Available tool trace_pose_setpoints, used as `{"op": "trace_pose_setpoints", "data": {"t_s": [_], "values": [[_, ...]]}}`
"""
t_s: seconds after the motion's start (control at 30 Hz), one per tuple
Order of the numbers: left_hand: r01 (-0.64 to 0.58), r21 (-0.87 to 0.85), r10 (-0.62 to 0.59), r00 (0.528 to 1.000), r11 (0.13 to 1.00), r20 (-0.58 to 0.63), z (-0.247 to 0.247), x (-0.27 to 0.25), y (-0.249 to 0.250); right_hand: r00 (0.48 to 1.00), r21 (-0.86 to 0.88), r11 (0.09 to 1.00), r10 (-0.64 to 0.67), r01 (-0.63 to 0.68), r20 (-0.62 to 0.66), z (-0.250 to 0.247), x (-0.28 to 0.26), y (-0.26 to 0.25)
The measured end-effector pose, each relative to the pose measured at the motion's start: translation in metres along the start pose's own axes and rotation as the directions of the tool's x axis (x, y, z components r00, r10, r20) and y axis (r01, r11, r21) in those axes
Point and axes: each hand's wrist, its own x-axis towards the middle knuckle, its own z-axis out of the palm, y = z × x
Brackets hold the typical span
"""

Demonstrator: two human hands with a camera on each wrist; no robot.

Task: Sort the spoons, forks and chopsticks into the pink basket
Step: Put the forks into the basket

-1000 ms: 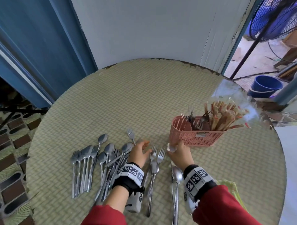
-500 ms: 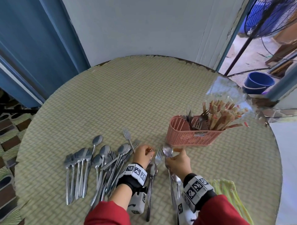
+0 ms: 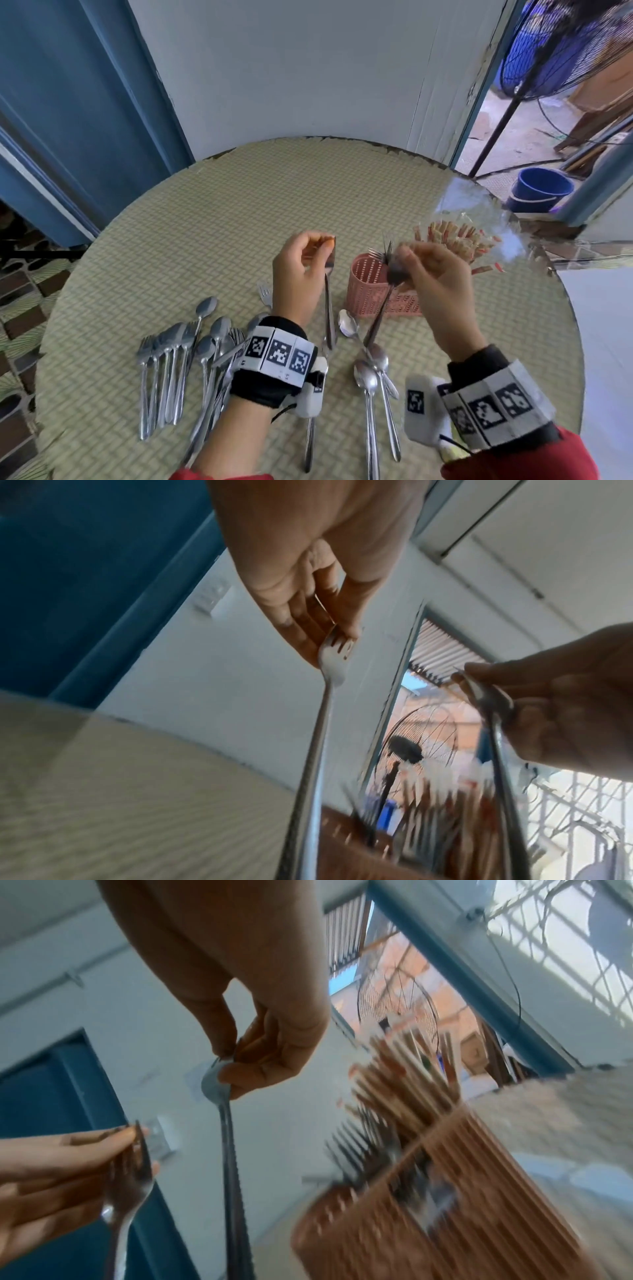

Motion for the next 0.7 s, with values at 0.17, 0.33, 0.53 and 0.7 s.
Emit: {"op": "trace_pose_setpoints", "data": {"t_s": [0.17,0.33,0.53,0.7], "values": [[-0.240,-0.025,0.237,0.968,0.970,-0.086,0.010,0.006,0.048,0.969,-0.070,0.971,-0.232,0.226,-0.081,-0.036,0.004,-0.045],[-0.300,-0.081,0.290,0.950,0.951,-0.117,0.036,0.003,0.061,0.929,-0.200,0.932,-0.335,0.302,-0.158,-0.052,0.002,-0.049],[-0.303,0.010,0.302,0.947,0.953,-0.105,0.069,-0.002,0.032,0.934,-0.304,0.913,-0.327,0.272,-0.145,-0.059,0.009,-0.014],[-0.322,0.073,0.327,0.943,0.944,-0.060,0.083,-0.007,0.011,0.961,-0.338,0.920,-0.250,0.197,-0.120,-0.061,0.016,0.006]]}}
